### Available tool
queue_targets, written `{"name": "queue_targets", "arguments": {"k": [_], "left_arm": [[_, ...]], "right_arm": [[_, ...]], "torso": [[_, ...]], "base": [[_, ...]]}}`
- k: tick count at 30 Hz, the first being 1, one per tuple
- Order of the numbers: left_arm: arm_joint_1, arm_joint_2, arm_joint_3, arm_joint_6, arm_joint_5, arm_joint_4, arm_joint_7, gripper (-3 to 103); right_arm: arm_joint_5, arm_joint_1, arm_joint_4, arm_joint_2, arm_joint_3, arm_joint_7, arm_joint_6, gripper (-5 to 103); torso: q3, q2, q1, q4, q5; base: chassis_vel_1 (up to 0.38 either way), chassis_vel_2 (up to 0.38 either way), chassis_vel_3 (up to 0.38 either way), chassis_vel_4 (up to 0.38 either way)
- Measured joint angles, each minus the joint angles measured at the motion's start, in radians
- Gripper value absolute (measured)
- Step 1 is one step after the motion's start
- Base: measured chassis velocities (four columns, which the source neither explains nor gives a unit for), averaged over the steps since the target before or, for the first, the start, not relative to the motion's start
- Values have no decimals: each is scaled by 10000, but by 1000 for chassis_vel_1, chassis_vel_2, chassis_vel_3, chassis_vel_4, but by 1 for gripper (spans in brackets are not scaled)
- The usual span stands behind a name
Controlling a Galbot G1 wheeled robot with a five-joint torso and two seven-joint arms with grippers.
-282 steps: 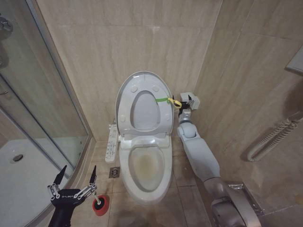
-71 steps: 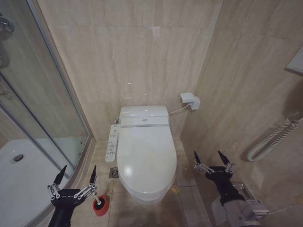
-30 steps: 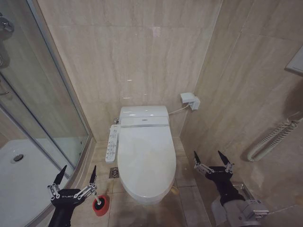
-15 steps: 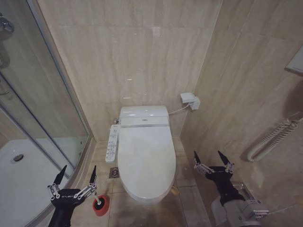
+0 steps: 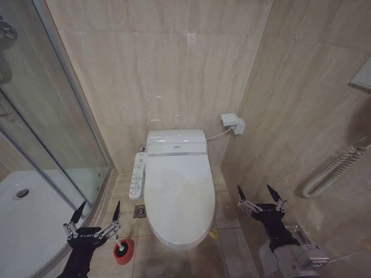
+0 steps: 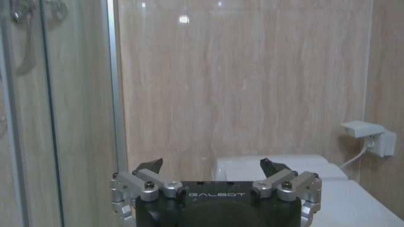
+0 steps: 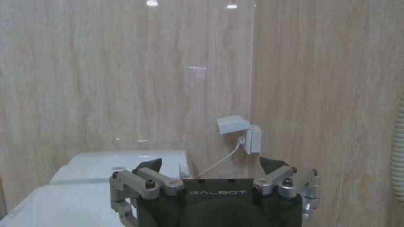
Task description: Open the toilet lid, clean the toilet bowl with a toilet brush, close the toilet lid, and flush.
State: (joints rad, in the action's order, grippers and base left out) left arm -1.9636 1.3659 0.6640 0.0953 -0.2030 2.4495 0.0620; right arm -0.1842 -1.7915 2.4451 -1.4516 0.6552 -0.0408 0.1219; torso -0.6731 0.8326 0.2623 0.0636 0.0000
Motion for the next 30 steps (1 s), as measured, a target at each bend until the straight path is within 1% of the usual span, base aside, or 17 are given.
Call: {"name": "queue_targets", "arguments": {"k": [4, 5, 8, 9, 10, 11, 13, 15, 17, 18, 20, 23, 25, 26, 27, 28, 30], "left_arm": [[438, 198, 12, -1400, -202, 182, -192, 100], [438, 198, 12, -1400, -202, 182, -192, 100], [739, 333, 19, -2338, -335, 309, -317, 100], [739, 333, 19, -2338, -335, 309, -317, 100], [842, 381, 22, -2654, -378, 351, -357, 100], [1063, 487, 70, -2948, -527, 322, -521, 100], [1217, 548, 106, -2935, -629, 228, -625, 100], [1238, 582, 90, -2619, -565, 113, -565, 100], [1136, 593, 63, -2327, -277, 66, -431, 100], [1136, 593, 63, -2327, -277, 66, -431, 100], [1050, 603, 92, -2040, -202, 67, -422, 100], [1057, 649, 260, -1852, -161, 57, -582, 100], [1091, 718, 400, -1521, -191, -71, -765, 100], [1091, 718, 400, -1521, -191, -71, -765, 100], [1115, 740, 409, -1311, -305, -156, -832, 100], [1131, 755, 409, -1164, -343, -210, -915, 96], [1156, 773, 409, -914, -341, -277, -1102, 96]], "right_arm": [[0, 0, 0, 0, 0, 0, 0, 100], [0, 0, 0, 0, 0, 0, 0, 100], [0, 0, 0, 0, 0, 0, 0, 100], [0, 0, 0, 0, 0, 0, 0, 100], [0, 0, 0, 0, 0, 0, 0, 100], [0, 0, 0, 0, 0, 0, 0, 100], [0, 1, 1, 1, 0, 0, 0, 100], [-1, 1, 0, 1, 0, 0, 0, 100], [0, 1, 0, 1, 0, 0, 0, 100], [0, 1, 0, 1, 0, 0, 0, 100], [0, 1, 0, 1, 0, 0, 0, 100], [0, 0, 0, 0, 0, 0, 1, 100], [0, 1, 0, 0, 0, 0, 1, 100], [0, 1, 0, 0, 0, 0, 1, 100], [0, 1, 0, 0, 0, 0, 0, 100], [-1, 1, 0, 0, 0, 0, 1, 100], [0, 0, 0, 1, 0, 0, 0, 100]], "torso": [[0, 0, 0, 0, 0], [0, 0, 0, 0, 0], [0, 0, 0, 0, 0], [0, 0, 0, 0, 0], [0, 0, 0, 0, 0], [0, 0, 0, -1, 2], [0, 0, 0, 1, -1], [0, 0, 1, 0, 0], [0, 0, 0, -1, -1], [0, 0, 0, -1, -1], [0, 0, 0, 0, 0], [0, 0, 0, -1, 0], [0, 0, 0, -1, 0], [0, 0, 0, -1, 0], [0, 0, 0, 0, 0], [0, 0, 0, 0, 0], [0, 0, 0, 0, 0]], "base": [[0, 0, 0, 0], [0, 0, 0, 0], [0, 0, 0, 0], [0, 0, 0, 0], [0, 0, 0, 0], [0, 0, 0, 0], [0, 0, 0, 0], [0, 0, 0, 0], [0, 0, 0, 0], [0, 0, 0, 0], [0, 0, 0, 0], [0, 0, 0, 0], [0, 0, 0, 0], [0, 0, 0, 0], [0, 0, 0, 0], [0, 0, 0, 0], [0, 0, 0, 0]]}}
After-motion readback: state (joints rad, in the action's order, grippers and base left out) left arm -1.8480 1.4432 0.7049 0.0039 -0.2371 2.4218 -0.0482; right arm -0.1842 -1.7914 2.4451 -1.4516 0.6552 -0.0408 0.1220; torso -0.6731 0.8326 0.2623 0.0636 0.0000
